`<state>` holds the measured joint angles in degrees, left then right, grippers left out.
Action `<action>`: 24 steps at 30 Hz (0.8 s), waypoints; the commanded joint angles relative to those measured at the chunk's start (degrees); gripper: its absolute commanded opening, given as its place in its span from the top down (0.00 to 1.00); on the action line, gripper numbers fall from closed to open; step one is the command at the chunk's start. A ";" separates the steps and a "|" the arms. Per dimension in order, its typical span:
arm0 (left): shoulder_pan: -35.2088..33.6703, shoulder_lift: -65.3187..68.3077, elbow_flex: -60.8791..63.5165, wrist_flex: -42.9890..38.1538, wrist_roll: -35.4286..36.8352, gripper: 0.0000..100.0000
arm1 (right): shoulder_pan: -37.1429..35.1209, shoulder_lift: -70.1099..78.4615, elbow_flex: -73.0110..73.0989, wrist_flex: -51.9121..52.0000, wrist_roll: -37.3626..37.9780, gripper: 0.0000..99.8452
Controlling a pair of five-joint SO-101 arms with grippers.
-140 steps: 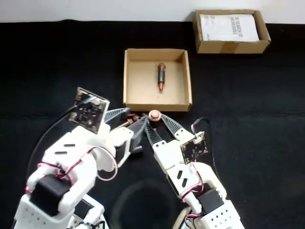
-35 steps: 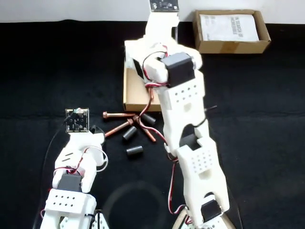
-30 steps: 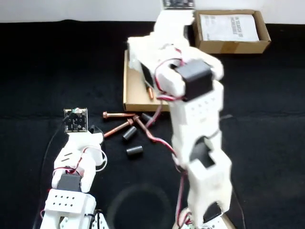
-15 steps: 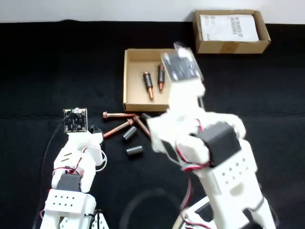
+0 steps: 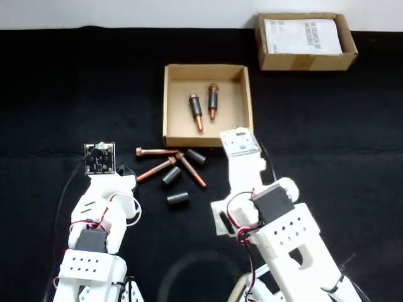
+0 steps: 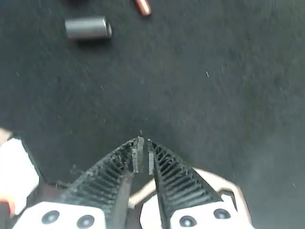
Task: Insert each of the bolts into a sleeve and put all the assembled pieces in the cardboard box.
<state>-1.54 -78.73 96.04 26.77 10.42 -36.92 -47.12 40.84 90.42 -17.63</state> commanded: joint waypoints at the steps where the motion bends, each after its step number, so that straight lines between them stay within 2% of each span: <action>1: -0.48 -0.57 1.54 0.09 0.18 0.99 | 0.40 -1.63 2.86 -7.60 -0.44 0.99; 12: -0.66 -0.92 1.54 -0.26 0.18 0.99 | 0.31 -1.89 13.23 -33.27 -0.53 0.99; 17: -0.66 -0.92 1.54 -0.26 0.18 0.99 | 0.13 -1.98 17.27 -41.71 -0.53 0.99; 20: -0.66 -0.92 1.54 -0.26 0.18 0.99 | -2.33 -1.89 19.82 -46.64 -0.18 0.99; 24: -0.66 -0.92 1.54 -0.26 0.18 0.99 | -10.15 -1.27 21.05 -47.08 -0.09 0.99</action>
<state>-1.54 -78.73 96.04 26.77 10.42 -42.29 -47.30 61.67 44.53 -17.63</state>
